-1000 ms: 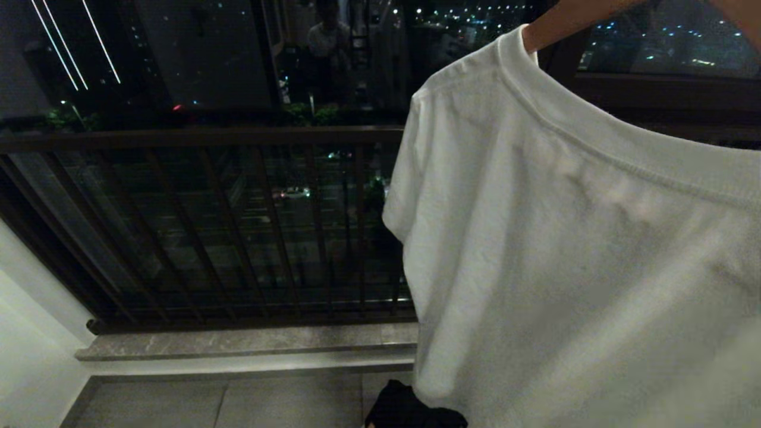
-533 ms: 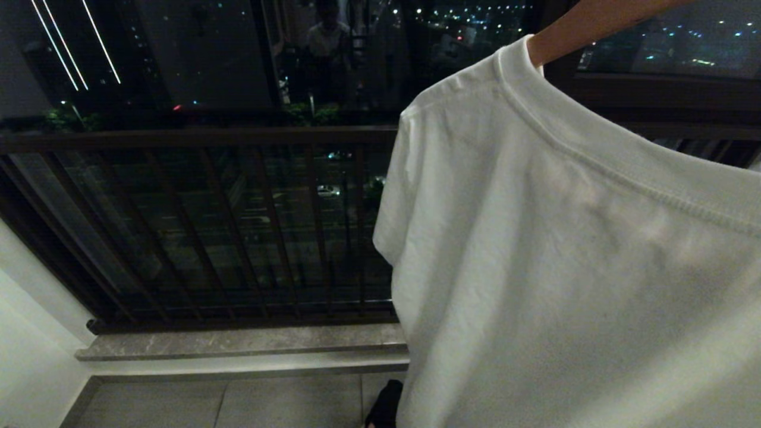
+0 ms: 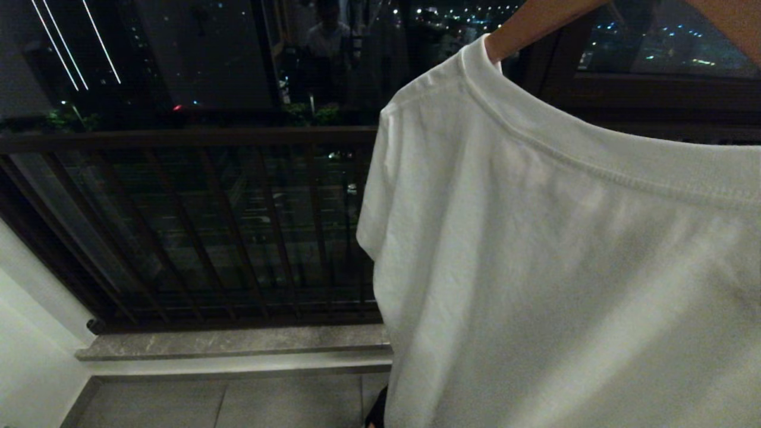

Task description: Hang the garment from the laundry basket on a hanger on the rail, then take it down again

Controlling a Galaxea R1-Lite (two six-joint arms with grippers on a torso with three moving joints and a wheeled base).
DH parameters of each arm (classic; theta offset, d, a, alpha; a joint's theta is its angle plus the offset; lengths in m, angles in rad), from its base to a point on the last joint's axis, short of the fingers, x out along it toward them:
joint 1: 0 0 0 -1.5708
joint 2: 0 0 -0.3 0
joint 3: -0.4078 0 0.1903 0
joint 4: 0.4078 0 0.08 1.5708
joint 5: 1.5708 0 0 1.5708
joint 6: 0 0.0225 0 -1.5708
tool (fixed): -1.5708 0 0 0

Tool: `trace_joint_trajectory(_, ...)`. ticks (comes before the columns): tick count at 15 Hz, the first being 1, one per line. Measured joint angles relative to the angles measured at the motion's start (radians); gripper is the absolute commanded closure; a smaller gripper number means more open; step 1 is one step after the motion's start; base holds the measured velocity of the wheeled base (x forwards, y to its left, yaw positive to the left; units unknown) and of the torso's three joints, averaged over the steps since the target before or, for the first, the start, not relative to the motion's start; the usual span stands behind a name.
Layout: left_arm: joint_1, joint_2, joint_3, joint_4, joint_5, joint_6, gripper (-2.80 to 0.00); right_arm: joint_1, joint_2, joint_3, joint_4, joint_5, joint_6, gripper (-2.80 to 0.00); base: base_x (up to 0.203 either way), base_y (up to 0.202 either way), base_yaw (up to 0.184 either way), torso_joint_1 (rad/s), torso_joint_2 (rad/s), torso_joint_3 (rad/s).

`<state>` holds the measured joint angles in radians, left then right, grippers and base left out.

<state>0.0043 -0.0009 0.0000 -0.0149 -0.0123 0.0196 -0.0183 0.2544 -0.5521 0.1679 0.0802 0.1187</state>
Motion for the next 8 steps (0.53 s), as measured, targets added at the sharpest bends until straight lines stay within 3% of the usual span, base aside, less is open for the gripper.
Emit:
trace_joint_trajectory(2, 0.0, 0.0, 0.0, 0.0, 0.0, 0.0, 0.0, 0.004, -0.078, 0.075, 0.007, -0.053, -0.05, 0.0, 0.0, 0.0, 0.0, 0.0, 0.0, 0.0)
trace_joint_trajectory(8, 0.0, 0.0, 0.0, 0.0, 0.0, 0.0, 0.0, 0.003, -0.236, 0.299, 0.043, -0.138, -0.092, 0.0, 0.0, 0.0, 0.0, 0.0, 0.0, 0.0)
